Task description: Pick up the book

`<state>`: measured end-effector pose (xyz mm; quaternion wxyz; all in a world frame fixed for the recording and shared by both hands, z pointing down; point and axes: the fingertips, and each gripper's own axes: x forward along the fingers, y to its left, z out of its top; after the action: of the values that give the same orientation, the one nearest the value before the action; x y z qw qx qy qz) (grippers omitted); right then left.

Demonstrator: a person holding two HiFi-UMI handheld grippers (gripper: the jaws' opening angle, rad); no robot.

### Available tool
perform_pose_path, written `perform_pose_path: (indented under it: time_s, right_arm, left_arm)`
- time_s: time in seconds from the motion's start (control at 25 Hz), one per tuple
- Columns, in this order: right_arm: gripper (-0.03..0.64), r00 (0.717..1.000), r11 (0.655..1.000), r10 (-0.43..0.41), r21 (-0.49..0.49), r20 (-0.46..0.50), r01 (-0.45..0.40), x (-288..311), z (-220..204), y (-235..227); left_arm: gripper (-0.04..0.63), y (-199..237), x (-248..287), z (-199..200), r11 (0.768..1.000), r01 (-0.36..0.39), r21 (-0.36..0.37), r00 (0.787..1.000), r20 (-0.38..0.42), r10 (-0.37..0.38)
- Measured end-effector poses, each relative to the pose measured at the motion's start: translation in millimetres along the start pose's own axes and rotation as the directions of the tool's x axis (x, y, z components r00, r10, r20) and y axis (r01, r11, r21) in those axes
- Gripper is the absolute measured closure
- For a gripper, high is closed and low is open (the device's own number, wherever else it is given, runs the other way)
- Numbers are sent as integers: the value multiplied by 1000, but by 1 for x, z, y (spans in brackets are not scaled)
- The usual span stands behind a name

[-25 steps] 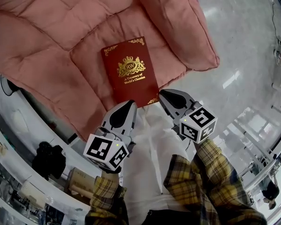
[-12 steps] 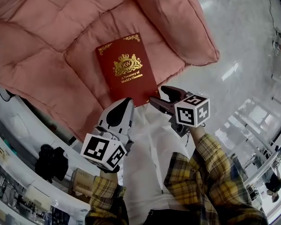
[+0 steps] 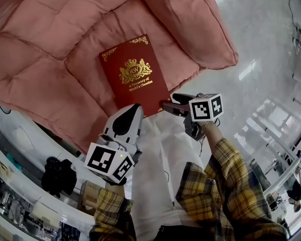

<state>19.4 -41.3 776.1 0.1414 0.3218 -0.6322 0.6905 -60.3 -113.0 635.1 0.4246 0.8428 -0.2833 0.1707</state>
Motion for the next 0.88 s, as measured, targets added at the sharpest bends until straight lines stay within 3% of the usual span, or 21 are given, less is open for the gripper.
perform_pose_path:
  time_s: [0.24, 0.52, 0.72, 0.88]
  right_arm:
    - [293, 993, 991, 109, 85, -51, -104, 10, -6, -4]
    - [293, 963, 951, 260, 193, -74, -242, 20, -10, -5]
    - [295, 935, 932, 341, 164, -101, -322, 26, -3, 13]
    - [295, 931, 937, 346, 92, -117, -336, 16, 2, 27]
  left_arm:
    - [591, 2, 6, 4, 1000, 13, 11, 1000, -12, -13]
    - [591, 4, 12, 3, 1000, 19, 3, 1000, -12, -19]
    - [591, 6, 13, 1, 1000, 13, -4, 1000, -12, -13]
    - [591, 0, 14, 5, 1000, 7, -9, 1000, 0, -7]
